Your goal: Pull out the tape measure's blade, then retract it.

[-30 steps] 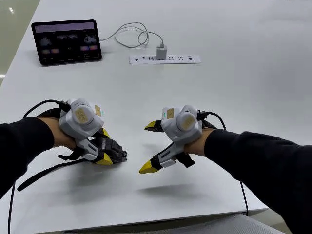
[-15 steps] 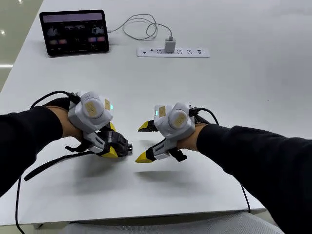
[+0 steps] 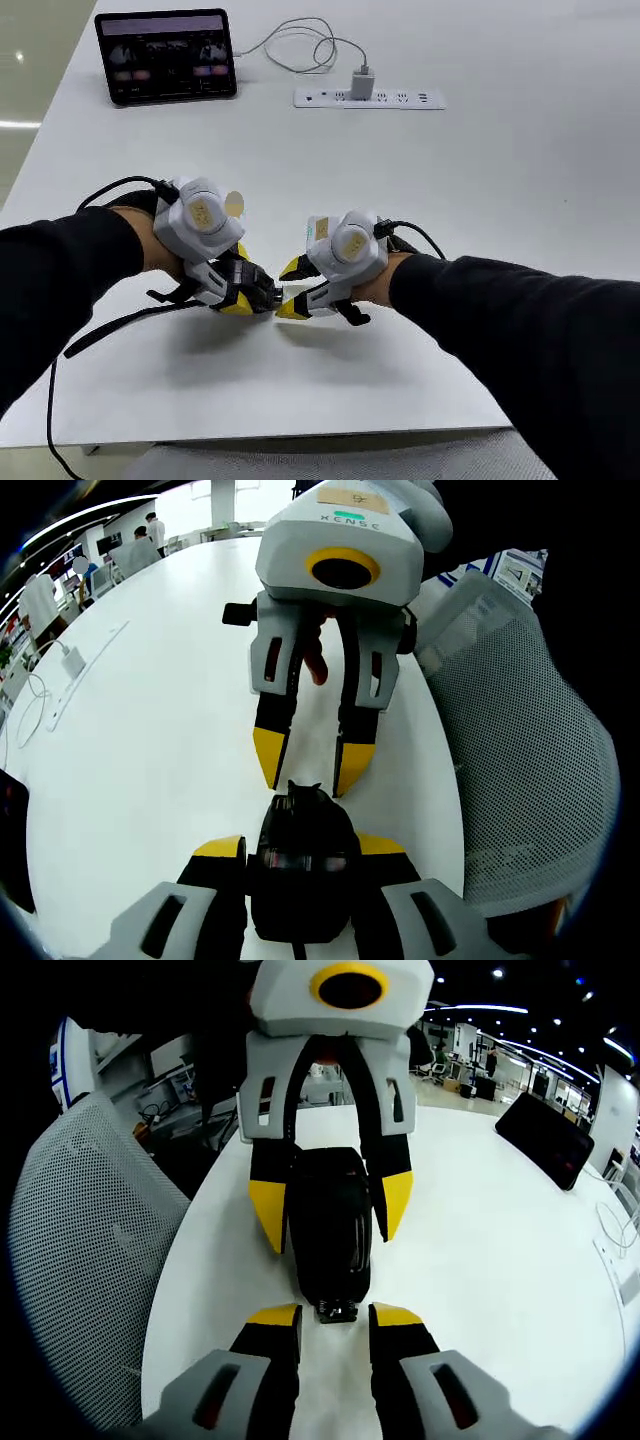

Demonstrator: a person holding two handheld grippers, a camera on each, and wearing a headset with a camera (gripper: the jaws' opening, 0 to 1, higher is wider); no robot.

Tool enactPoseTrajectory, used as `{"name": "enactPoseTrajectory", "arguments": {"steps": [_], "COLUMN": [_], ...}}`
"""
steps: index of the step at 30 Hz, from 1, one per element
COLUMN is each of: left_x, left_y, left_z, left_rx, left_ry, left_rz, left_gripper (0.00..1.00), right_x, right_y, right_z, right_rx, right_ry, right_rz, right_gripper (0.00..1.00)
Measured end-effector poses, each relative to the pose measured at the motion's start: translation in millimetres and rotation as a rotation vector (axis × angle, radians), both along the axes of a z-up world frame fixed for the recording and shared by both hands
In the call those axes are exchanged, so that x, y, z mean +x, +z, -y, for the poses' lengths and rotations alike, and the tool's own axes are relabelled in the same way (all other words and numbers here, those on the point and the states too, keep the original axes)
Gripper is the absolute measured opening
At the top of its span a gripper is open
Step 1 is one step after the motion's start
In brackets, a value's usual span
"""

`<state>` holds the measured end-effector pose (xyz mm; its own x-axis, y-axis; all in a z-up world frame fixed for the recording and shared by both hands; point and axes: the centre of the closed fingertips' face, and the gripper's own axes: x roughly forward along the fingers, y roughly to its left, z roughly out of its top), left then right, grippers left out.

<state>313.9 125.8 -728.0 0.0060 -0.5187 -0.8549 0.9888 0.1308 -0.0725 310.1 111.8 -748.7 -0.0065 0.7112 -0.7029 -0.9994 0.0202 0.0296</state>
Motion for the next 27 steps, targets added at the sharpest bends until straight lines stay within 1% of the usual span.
{"name": "enactPoseTrajectory", "arguments": {"steps": [2,3,4,5,10,14,20,24,27], "left_x": [0.0,0.1,0.1,-0.2,-0.3,-0.3,0.0,-0.3,-0.1], "left_y": [-0.2,-0.3,-0.3,-0.2,-0.1,-0.2,0.0,0.2,0.1], "left_z": [-0.4,-0.4,-0.5,-0.2,-0.2,-0.5,-0.3,0.2,0.3], "left_rx": [0.002,0.002,0.001,0.001,0.001,0.002,-0.001,0.000,-0.001], "left_ry": [-0.001,-0.002,-0.002,-0.003,-0.001,0.003,0.008,0.008,0.009], "left_rz": [0.000,-0.001,-0.002,-0.002,-0.003,-0.006,-0.001,-0.003,-0.003], "left_gripper": [0.36,0.36,0.36,0.36,0.36,0.36,0.36,0.36,0.36], "right_x": [-1.4,-2.1,-0.2,0.1,0.9,1.1,1.3,2.0,1.1], "right_y": [-1.6,-2.6,-3.5,-3.2,-3.5,-3.9,-4.1,-4.3,-4.1], "right_z": [-0.6,-1.2,-2.0,-2.5,-1.4,0.3,4.2,11.0,10.4], "right_rx": [-0.002,-0.004,-0.009,-0.008,-0.006,-0.023,-0.029,-0.036,-0.038], "right_ry": [0.005,0.010,0.009,0.012,0.011,0.043,0.044,0.046,0.050], "right_rz": [-0.001,0.006,0.033,0.035,0.020,0.043,0.038,0.039,0.043], "right_gripper": [0.19,0.16,0.13,0.12,0.10,0.09,0.08,0.09,0.09]}}
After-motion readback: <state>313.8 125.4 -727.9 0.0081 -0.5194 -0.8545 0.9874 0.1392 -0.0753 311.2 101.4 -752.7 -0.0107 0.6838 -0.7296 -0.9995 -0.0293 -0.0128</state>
